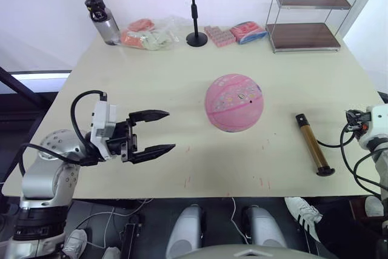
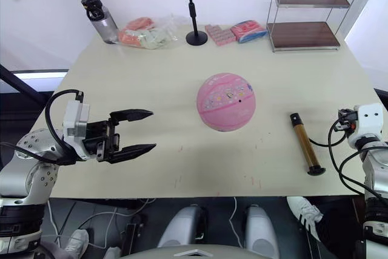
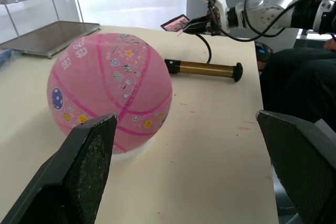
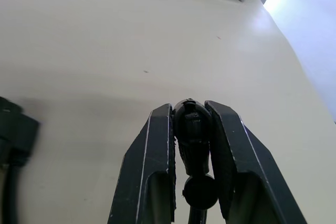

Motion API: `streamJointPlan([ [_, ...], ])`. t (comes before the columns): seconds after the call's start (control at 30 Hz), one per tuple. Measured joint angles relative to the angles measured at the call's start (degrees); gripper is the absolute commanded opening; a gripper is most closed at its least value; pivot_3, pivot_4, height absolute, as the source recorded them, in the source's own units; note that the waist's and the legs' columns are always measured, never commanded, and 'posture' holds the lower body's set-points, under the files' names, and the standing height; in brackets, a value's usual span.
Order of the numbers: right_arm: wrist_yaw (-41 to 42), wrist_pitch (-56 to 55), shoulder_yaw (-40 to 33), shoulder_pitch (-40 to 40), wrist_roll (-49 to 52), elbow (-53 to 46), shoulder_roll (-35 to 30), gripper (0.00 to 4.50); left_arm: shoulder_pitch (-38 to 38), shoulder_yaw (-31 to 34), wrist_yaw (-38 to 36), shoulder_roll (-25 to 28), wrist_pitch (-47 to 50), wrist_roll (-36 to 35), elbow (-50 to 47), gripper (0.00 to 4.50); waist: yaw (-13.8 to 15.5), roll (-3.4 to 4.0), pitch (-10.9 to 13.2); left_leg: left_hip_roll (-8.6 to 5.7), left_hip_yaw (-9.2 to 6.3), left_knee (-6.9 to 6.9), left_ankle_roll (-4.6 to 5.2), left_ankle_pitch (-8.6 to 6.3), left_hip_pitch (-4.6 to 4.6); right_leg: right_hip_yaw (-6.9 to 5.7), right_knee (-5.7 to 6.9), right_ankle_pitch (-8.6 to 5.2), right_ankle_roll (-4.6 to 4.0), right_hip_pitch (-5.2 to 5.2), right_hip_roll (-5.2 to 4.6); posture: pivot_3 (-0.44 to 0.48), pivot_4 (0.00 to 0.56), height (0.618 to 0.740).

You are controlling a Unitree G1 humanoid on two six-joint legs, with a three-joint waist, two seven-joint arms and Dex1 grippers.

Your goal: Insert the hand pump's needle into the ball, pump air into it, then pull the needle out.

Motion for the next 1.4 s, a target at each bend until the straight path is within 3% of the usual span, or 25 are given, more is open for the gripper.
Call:
streamJointPlan([
  [0.07,-0.7,0.9,-0.2,-0.2,0.0,0.2,-0.1,0.37,0.6,0.0,-1.5,0.6,-1.3,0.5,0.5,4.5,0.0,0.0,0.0,0.0,0.03,-0.03,0.0,0.0,0.0,0.03,0.0,0.0,0.0,-0.04,0.02,0.0,0.15,0.74],
  [0.37,1.1,3.9,-0.7,1.3,1.6,-1.2,-0.6,4.45,0.6,-0.2,-4.7,0.9,-4.3,1.4,3.7,4.5,-0.1,0.01,0.0,0.02,0.08,-0.04,0.01,0.0,0.01,0.08,0.01,0.0,0.01,-0.05,0.04,0.0,0.15,0.74],
  [0.6,1.7,6.0,-5.8,3.3,4.4,-4.3,-3.1,4.45,0.5,-0.2,-4.6,0.8,-4.8,2.0,3.8,4.5,0.0,0.02,0.0,0.06,0.09,-0.04,0.01,-0.01,0.03,0.09,0.02,0.0,0.01,-0.05,0.08,0.0,0.15,0.74],
  [0.77,8.8,11.3,-10.3,8.0,13.7,-11.7,-3.1,4.45,0.8,-0.2,-4.1,0.5,-4.8,2.0,3.8,4.5,0.0,0.02,0.0,0.09,0.11,-0.05,0.02,-0.01,0.03,0.11,0.02,0.01,0.02,-0.05,0.08,0.0,0.15,0.74],
  [0.93,12.3,12.2,-10.6,10.2,15.4,-13.6,-3.7,4.45,0.9,-0.2,-3.7,0.3,-4.8,2.0,3.8,4.5,0.0,0.01,0.0,0.09,0.2,-0.05,0.02,-0.01,0.09,0.17,0.02,0.0,0.01,-0.04,0.08,0.0,0.15,0.74],
  [1.17,31.8,1.7,-10.7,20.5,18.3,-16.7,-3.5,4.45,3.9,0.6,2.2,-1.7,-6.5,4.6,5.1,4.5,0.1,0.01,0.0,0.15,0.36,-0.09,0.03,-0.02,0.26,0.32,0.06,0.0,0.02,0.01,0.13,0.0,0.15,0.74],
  [1.4,46.6,-11.0,-10.7,24.4,16.9,-6.6,-4.9,4.45,12.1,3.7,10.4,-5.0,-7.7,7.3,5.2,4.5,0.1,-0.03,0.0,0.26,0.83,-0.12,0.07,-0.05,0.73,0.65,0.08,-0.13,-0.16,0.17,0.13,0.0,0.15,0.74],
])
